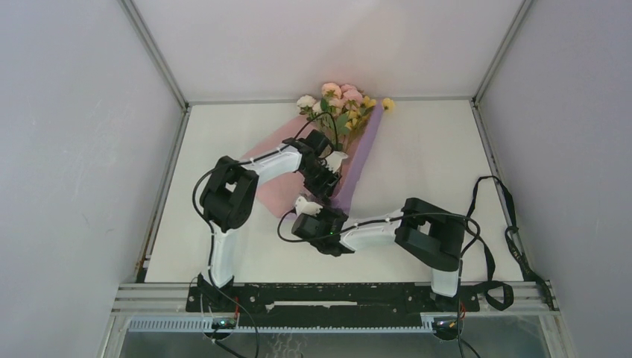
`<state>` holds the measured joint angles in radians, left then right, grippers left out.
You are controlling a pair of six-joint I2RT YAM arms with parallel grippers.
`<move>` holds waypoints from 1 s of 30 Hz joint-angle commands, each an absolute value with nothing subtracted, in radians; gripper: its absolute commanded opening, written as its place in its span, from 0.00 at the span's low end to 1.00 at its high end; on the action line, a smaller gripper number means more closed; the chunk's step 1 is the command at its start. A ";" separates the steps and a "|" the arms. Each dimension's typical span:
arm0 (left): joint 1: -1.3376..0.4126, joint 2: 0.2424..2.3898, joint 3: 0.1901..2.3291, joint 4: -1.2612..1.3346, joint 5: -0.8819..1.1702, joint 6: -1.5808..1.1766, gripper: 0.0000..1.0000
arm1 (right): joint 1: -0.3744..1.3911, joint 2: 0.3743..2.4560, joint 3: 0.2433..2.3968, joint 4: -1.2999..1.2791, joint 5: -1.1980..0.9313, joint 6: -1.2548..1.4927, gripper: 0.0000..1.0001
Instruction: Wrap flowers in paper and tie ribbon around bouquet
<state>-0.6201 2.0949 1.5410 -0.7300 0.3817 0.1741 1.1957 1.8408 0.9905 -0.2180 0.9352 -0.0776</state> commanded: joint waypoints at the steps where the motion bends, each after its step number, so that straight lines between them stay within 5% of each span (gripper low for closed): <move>1: -0.579 2.075 1.524 -0.697 0.452 0.166 0.53 | 1.222 1.886 1.019 -0.152 0.824 -0.272 0.00; 7: -0.512 2.010 1.539 -0.698 0.558 0.163 0.70 | 1.229 1.952 1.045 -0.188 0.777 -0.316 0.00; 17: -0.285 1.849 1.541 -0.598 0.719 -0.016 0.79 | 1.229 1.988 1.047 -0.207 0.761 -0.297 0.00; 20: -0.259 1.789 1.453 -0.425 0.816 -0.143 0.98 | 1.229 1.992 1.046 -0.209 0.757 -0.294 0.00; 24: -0.294 1.753 1.323 -0.195 0.887 -0.294 1.00 | 1.229 2.001 1.047 -0.216 0.759 -0.290 0.00; 30: -0.385 1.849 1.363 -0.177 0.866 -0.304 1.00 | 1.228 2.002 1.047 -0.224 0.763 -0.293 0.00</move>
